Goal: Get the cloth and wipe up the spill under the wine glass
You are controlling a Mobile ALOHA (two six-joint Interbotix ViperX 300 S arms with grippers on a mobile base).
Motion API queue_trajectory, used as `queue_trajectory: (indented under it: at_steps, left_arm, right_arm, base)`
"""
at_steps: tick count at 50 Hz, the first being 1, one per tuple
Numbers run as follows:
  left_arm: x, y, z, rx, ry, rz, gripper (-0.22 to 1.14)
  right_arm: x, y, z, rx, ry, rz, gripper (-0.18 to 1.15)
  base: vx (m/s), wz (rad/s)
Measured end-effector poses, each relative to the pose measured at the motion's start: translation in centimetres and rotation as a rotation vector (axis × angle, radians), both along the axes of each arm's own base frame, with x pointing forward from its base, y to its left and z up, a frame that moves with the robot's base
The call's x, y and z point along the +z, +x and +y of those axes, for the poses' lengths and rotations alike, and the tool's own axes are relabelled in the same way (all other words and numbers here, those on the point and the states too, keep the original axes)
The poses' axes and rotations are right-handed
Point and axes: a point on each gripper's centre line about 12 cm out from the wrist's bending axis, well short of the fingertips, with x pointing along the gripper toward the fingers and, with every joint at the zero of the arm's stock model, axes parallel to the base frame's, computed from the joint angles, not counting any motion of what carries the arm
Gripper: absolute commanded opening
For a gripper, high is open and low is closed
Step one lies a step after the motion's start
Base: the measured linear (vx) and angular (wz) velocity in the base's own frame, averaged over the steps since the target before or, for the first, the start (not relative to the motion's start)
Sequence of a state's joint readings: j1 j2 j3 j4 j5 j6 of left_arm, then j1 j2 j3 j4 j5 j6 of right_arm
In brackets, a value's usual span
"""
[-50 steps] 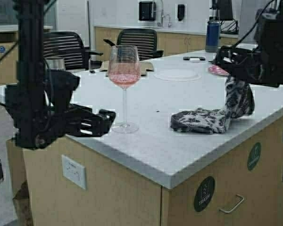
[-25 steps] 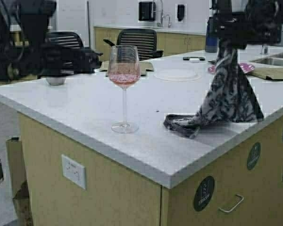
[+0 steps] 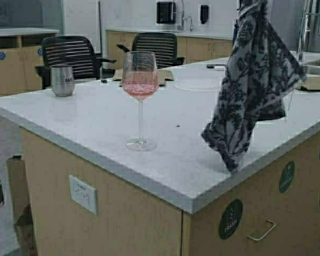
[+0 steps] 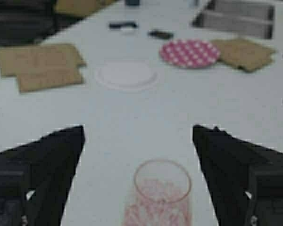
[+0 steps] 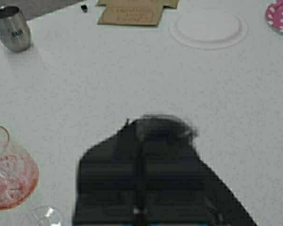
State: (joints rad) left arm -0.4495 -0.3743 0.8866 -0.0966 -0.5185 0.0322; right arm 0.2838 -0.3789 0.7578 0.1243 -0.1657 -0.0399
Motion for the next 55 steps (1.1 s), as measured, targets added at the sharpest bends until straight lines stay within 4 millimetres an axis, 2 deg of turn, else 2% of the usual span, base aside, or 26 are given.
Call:
queue_trajectory:
  at_steps: [8, 16, 22, 27, 38, 55]
  left_arm:
    - [4.7, -0.6, 0.2, -0.007, -0.022, -0.057, 1.00]
    - [8.2, -1.9, 0.7, -0.018, -0.039, -0.089, 1.00]
    - [10.4, -3.2, 1.2, -0.023, -0.055, -0.124, 1.00]
    - [11.5, -3.7, 1.6, -0.019, -0.066, -0.149, 1.00]
    - [10.9, -3.4, 2.4, 0.009, -0.064, -0.131, 1.00]
    - [9.1, -3.7, 3.0, 0.030, -0.072, -0.165, 1.00]
  right_arm:
    - [2.7, -0.9, -0.2, 0.008, 0.007, -0.029, 0.07]
    - [5.9, -2.3, -0.4, 0.020, 0.011, -0.074, 0.07]
    - [8.7, -3.8, -0.8, 0.026, 0.014, -0.123, 0.07]
    - [10.0, -4.5, -1.0, 0.029, 0.009, -0.155, 0.07]
    - [9.9, -4.5, -1.0, 0.030, 0.001, -0.153, 0.07]
    - [7.3, -4.6, -1.2, 0.021, 0.005, -0.167, 0.07]
  base:
    - [0.00, 0.00]
    - [0.00, 0.00]
    - [0.00, 0.00]
    - [0.00, 0.00]
    - [0.00, 0.00]
    - [0.00, 0.00]
